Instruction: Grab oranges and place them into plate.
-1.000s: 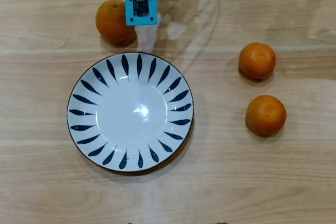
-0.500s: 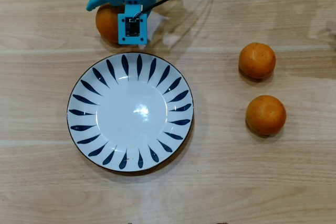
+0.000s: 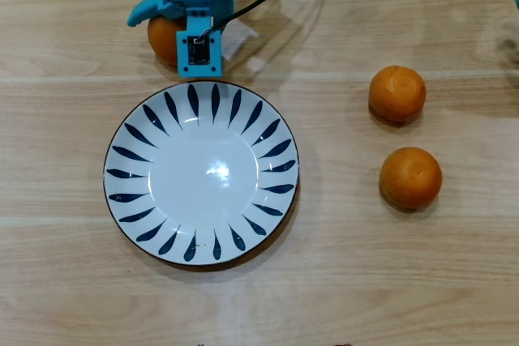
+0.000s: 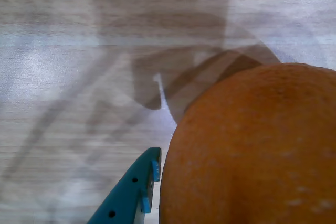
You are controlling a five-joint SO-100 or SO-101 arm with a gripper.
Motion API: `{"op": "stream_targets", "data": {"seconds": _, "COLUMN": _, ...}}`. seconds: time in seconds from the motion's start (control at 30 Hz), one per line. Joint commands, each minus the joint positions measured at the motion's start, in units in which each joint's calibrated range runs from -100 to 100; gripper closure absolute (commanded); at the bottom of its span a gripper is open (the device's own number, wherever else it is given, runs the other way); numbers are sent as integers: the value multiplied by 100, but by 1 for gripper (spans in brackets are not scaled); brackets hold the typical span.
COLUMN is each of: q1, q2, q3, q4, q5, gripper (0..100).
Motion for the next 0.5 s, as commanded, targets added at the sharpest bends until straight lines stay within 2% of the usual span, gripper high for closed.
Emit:
{"op": "stream_targets", "data": {"seconds": 0.0, "q1": -5, "q2": -44, "q3": -25, "q4": -77, "q5": 23, "gripper": 48}}
{"op": "stream_targets", "data": {"seconds": 0.27, "q1": -29, "q2": -61, "q3": -44, "q4": -77, "q5": -13, "gripper": 49}}
{"op": "stream_targets", "data": {"seconds": 0.47, "q1": -29, "q2": -61, "q3": -62, "q4": -77, "q5": -19, "gripper": 54}}
